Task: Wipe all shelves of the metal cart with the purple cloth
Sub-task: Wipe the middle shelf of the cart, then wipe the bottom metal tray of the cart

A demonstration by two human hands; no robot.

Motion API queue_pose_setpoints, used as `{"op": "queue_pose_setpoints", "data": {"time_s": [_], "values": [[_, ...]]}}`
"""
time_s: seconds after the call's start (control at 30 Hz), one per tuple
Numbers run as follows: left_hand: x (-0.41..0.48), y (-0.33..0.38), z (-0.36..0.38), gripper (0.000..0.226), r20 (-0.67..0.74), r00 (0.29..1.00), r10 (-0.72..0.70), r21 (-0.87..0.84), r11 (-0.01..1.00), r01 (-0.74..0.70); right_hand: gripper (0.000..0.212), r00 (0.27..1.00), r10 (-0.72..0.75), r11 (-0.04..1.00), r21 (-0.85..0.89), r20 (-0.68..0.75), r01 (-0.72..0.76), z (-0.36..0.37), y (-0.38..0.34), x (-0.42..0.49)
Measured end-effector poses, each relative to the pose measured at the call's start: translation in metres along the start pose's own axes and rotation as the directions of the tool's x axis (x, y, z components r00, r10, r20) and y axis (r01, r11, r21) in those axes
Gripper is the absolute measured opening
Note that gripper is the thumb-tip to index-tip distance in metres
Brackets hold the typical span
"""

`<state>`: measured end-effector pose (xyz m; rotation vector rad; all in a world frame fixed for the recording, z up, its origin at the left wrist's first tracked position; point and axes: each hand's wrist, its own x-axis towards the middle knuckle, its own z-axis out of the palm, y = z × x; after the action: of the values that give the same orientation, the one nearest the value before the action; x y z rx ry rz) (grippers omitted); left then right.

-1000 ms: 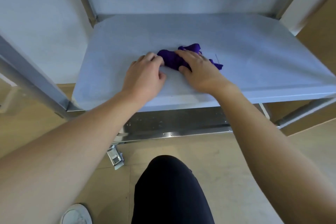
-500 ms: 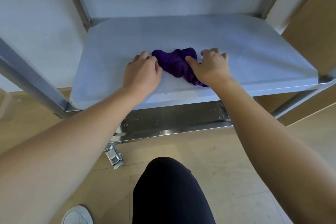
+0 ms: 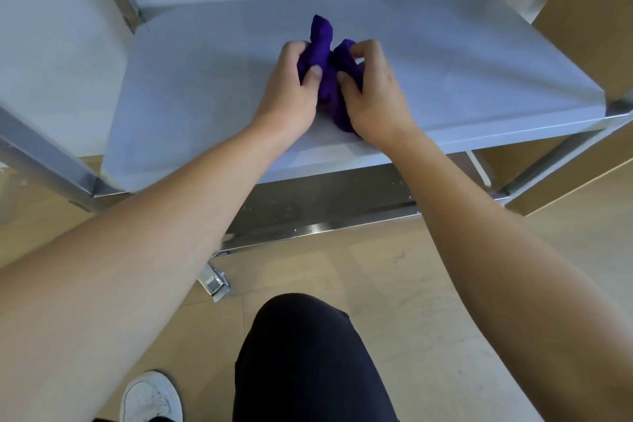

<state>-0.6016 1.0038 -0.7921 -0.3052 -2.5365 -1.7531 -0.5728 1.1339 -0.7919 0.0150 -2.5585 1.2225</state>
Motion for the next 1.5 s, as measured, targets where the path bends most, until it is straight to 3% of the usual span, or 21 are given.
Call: {"op": "queue_pose_setpoints", "data": {"time_s": [0.13, 0.37, 0.43, 0.53, 0.67, 0.8, 0.93, 1.07, 1.2, 1.33, 1.5], "values": [[-0.005, 0.005, -0.013, 0.030, -0.022, 0.987, -0.159, -0.124, 0.980, 0.155, 0.033, 0.994, 0.033, 0.996, 0.080, -0.102, -0.025, -0.013, -0.002, -0.004], [-0.016, 0.007, -0.033, 0.036, 0.013, 0.970, -0.244, 0.233, 0.944, 0.235, 0.038, 0.990, 0.137, 0.983, -0.120, -0.024, -0.139, -0.004, -0.013, -0.014], [-0.020, 0.007, -0.037, 0.035, 0.013, 0.978, -0.209, 0.329, 0.924, 0.193, 0.046, 0.993, 0.110, 0.974, -0.204, 0.037, -0.100, 0.002, -0.018, -0.017], [-0.025, 0.009, -0.038, 0.039, 0.052, 0.986, -0.161, 0.301, 0.943, 0.138, 0.043, 0.990, 0.085, 0.943, -0.330, 0.115, -0.042, 0.007, -0.021, -0.017], [-0.032, 0.010, -0.043, 0.046, 0.082, 0.978, -0.190, 0.156, 0.972, 0.176, 0.032, 0.993, 0.055, 0.970, -0.243, 0.103, -0.028, 0.009, -0.023, -0.022], [-0.042, 0.012, -0.054, 0.041, 0.052, 0.987, -0.152, 0.138, 0.980, 0.144, 0.028, 0.999, 0.015, 0.987, -0.160, 0.050, -0.007, 0.015, -0.026, -0.031], [-0.053, 0.010, -0.066, 0.026, 0.010, 0.990, -0.141, 0.266, 0.955, 0.134, 0.043, 0.996, -0.040, 0.980, -0.190, 0.085, 0.055, 0.025, -0.032, -0.038], [-0.057, 0.008, -0.073, 0.028, -0.014, 0.996, -0.083, 0.505, 0.860, 0.079, 0.065, 0.985, -0.015, 0.957, -0.282, 0.172, 0.064, 0.031, -0.033, -0.036], [-0.059, 0.004, -0.082, 0.031, 0.001, 0.993, -0.116, 0.525, 0.846, 0.098, 0.074, 0.979, -0.010, 0.935, -0.345, 0.202, 0.081, 0.037, -0.034, -0.034], [-0.075, 0.004, -0.094, 0.032, -0.012, 0.999, -0.049, 0.600, 0.798, 0.046, 0.063, 0.979, 0.002, 0.928, -0.364, 0.205, 0.074, 0.041, -0.039, -0.027], [-0.103, 0.007, -0.107, 0.024, 0.038, 0.977, 0.211, 0.719, 0.673, -0.174, 0.033, 0.979, -0.042, 0.934, -0.339, 0.197, 0.108, 0.042, -0.045, -0.029]]}}
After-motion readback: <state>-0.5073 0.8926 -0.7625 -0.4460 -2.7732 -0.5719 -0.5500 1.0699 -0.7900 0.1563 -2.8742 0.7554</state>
